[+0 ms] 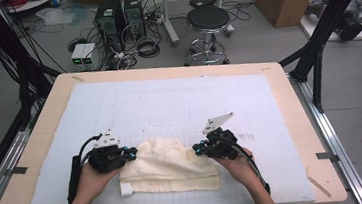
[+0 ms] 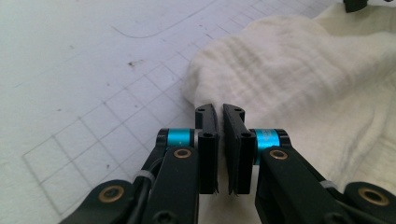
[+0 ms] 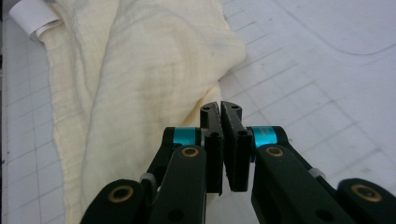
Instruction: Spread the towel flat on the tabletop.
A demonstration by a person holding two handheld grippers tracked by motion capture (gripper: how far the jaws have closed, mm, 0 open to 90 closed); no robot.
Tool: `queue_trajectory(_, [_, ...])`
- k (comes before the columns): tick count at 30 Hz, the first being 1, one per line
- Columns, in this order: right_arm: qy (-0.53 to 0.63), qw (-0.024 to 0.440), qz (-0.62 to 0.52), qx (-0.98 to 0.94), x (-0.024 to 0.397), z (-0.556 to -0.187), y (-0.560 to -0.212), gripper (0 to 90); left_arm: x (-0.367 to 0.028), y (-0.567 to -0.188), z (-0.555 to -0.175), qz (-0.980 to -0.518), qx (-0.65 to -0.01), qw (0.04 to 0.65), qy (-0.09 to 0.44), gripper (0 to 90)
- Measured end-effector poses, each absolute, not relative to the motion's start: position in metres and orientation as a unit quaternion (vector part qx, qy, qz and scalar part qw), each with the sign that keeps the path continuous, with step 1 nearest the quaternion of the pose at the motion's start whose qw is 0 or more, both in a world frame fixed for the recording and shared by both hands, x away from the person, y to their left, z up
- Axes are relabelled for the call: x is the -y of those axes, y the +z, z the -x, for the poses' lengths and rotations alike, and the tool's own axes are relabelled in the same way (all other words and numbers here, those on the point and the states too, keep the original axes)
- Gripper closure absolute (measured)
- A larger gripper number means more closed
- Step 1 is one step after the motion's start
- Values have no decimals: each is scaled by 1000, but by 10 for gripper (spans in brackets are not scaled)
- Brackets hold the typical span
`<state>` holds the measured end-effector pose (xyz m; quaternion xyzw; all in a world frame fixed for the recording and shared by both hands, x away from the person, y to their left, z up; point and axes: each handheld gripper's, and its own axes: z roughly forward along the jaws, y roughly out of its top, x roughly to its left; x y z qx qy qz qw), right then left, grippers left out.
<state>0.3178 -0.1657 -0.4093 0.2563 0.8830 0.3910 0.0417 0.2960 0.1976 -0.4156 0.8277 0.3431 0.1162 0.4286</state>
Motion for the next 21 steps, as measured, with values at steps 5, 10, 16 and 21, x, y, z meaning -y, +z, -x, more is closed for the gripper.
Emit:
queue_trajectory(5, [397, 91, -275, -871, 183, -312, -395, 880, -201, -411, -295, -812, -351, 449, 129, 846])
queue_trajectory(10, [390, 115, -299, -863, 205, -303, -389, 880, -199, -414, -289, -819, -344, 444, 116, 845])
queue_trajectory(16, [362, 82, -295, -881, 211, -296, -407, 699, -191, -425, -280, -851, -313, 417, 56, 780])
queue_trajectory(21, [394, 88, -312, -860, 213, -303, -400, 642, -191, -426, -277, -855, -299, 421, 43, 787])
